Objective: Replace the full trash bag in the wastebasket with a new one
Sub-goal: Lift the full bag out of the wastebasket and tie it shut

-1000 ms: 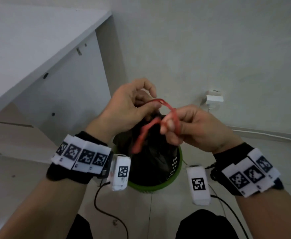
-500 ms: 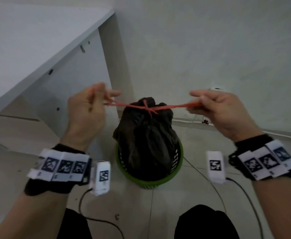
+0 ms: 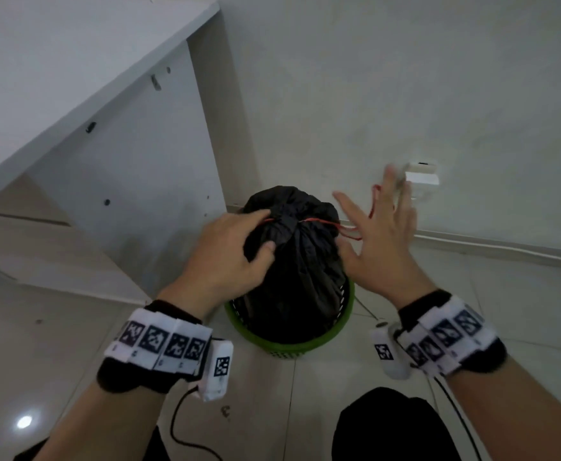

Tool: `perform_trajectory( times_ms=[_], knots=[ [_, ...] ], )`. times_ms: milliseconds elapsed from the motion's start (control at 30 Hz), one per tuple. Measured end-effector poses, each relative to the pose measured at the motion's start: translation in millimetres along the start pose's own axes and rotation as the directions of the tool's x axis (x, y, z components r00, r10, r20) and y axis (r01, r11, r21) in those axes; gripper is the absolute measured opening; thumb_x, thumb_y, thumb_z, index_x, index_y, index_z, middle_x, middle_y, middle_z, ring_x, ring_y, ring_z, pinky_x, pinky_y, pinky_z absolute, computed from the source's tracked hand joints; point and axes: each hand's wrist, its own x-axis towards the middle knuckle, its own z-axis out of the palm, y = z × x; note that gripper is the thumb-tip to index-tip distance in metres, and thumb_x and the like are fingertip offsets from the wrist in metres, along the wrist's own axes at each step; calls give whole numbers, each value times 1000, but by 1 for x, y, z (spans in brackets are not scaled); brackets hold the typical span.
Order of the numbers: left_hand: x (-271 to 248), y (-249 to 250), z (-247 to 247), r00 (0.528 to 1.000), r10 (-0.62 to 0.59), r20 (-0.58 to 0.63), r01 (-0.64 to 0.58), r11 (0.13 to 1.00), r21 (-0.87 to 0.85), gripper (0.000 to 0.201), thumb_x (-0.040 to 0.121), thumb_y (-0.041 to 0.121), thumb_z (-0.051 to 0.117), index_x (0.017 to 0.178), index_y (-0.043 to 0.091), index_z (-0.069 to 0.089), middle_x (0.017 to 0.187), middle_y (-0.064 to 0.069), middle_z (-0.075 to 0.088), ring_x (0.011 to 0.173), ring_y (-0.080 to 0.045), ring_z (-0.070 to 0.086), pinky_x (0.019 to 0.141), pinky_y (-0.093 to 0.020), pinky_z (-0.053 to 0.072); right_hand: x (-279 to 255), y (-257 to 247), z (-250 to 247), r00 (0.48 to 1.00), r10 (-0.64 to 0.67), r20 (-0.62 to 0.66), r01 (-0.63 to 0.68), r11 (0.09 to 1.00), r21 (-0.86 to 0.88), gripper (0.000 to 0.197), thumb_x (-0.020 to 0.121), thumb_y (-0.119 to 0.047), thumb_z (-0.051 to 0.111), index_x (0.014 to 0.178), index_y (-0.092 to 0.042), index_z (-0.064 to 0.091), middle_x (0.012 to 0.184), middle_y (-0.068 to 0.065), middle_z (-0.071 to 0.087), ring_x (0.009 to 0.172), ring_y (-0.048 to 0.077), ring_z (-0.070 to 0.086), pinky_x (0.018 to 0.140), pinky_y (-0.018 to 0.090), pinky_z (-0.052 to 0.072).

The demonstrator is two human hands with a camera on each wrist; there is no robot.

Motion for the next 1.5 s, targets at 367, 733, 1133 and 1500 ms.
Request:
perform_trajectory(
  times_ms=[367,733,1133,1500],
  knots=[
    [0,-12,-5,971,165,-173,-149,984,103,31,91,41,58,93,20,80,78,-2,75,72,-27,64,62,-35,54,10,-18,-16,923,-374,-87,320,876,-361,16,86,-35,64,72,-29,70,148,8,48,146,48,16,110,75,3],
    [1,-7,-50,997,35,75,-35,999,-10,61,79,74,51,57,19,63,43,4,50,39,-8,45,43,-27,36,18,-14,-49,939,-86,334,-142,785,603,26,99,-23,56,75,-12,61,48,-9,45,40,12,44,45,28,38],
    [7,53,-29,958,-286,-13,75,294,-953,35,91,40,53,70,20,72,87,-21,73,35,-7,27,38,-21,18,10,-52,-47,982,-102,162,-160,27,987,20,85,-20,63,95,-6,74,101,39,62,42,17,30,44,29,17],
    [15,52,-2,946,-306,-109,53,474,-879,23,103,8,49,102,15,71,71,0,59,61,-6,56,61,-17,48,13,-67,-40,989,68,130,-146,375,915,20,97,-1,53,106,-4,71,71,9,57,38,0,41,41,9,32]
  ],
)
